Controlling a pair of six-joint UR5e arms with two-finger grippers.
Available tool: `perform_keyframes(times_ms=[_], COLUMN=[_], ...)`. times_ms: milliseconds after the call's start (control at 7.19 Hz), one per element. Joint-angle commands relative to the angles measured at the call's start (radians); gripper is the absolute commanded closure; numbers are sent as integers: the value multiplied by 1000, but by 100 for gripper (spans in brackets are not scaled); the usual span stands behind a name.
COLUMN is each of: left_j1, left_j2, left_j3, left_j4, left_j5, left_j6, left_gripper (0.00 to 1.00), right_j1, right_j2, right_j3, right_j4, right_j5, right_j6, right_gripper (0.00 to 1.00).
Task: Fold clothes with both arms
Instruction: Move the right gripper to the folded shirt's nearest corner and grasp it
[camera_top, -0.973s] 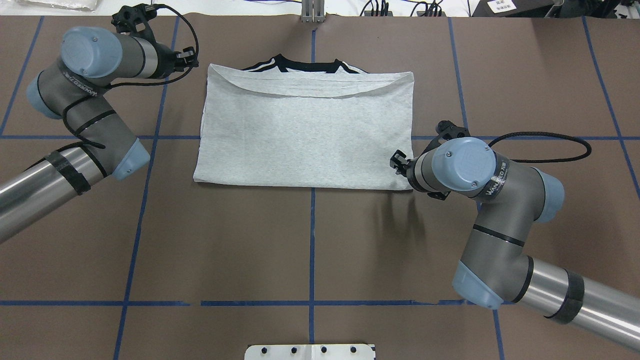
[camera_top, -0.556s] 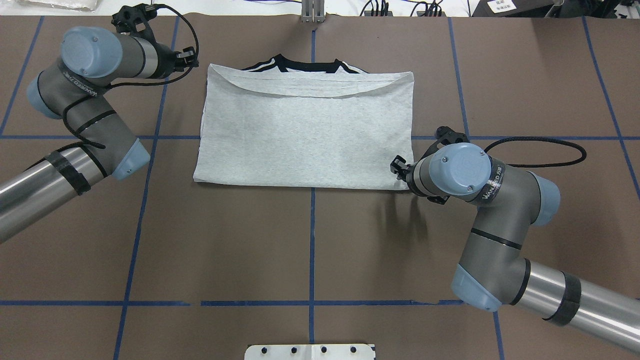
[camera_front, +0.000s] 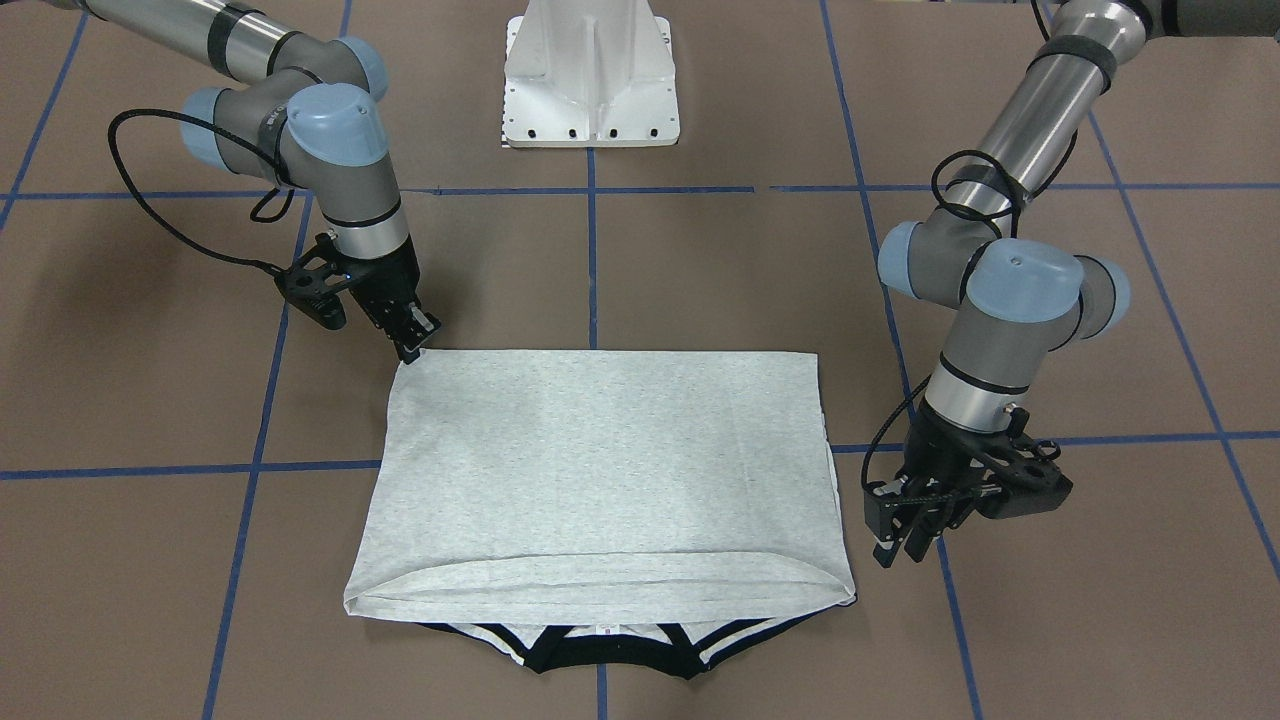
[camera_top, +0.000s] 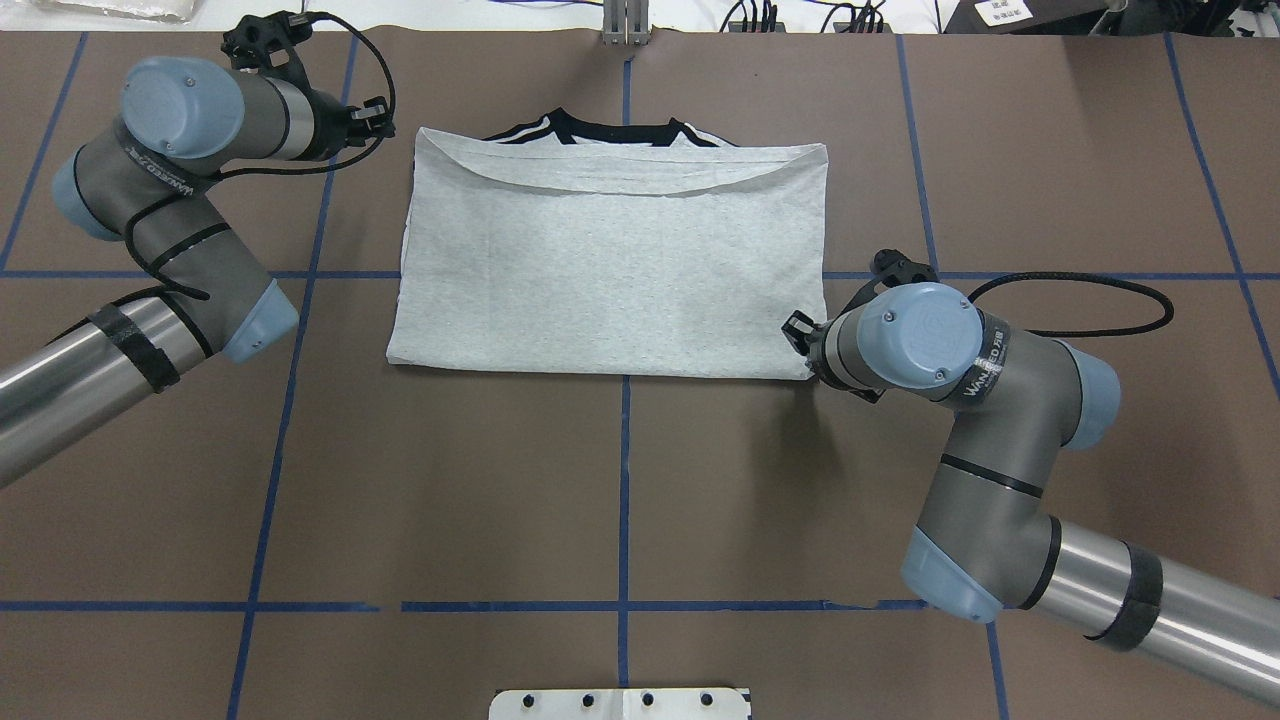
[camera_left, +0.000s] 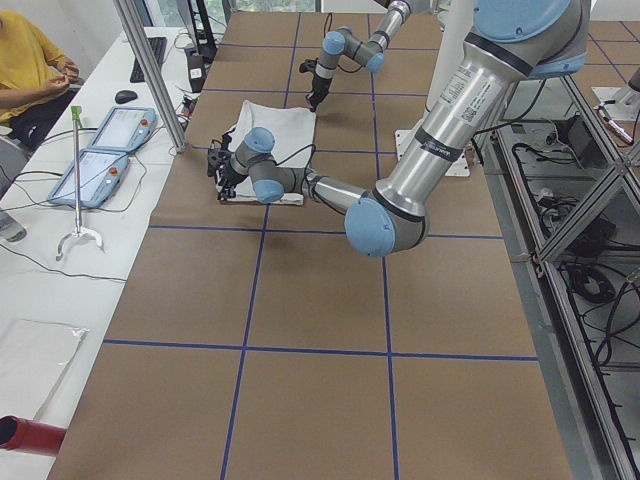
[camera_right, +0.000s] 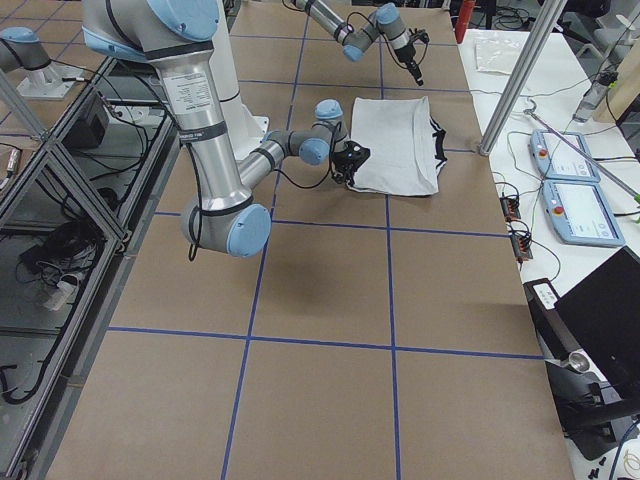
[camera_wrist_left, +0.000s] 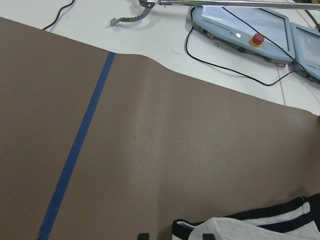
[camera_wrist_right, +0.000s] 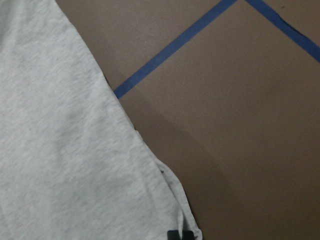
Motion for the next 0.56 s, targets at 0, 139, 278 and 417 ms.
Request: perform_keyframes(times_ms=[0, 139, 278, 417], left_j1=[0, 5, 9, 11], left_j2=[1, 3, 59, 116], left_j3=[-25, -75, -159, -261], left_j4=[2, 13, 16, 16], left_j5=[-3, -4, -44, -170], left_j6=[-4, -11, -43, -60], left_gripper=[53, 53, 53, 44], right_j1=[-7, -45, -92, -155], right_j2=[-106, -221, -277, -288], right_j3=[162, 304, 401, 487], right_j4=[-10, -19, -47, -114], right_j5=[14, 66, 101, 168], right_j6=[2, 2, 34, 94], right_gripper=[100, 100, 100, 100])
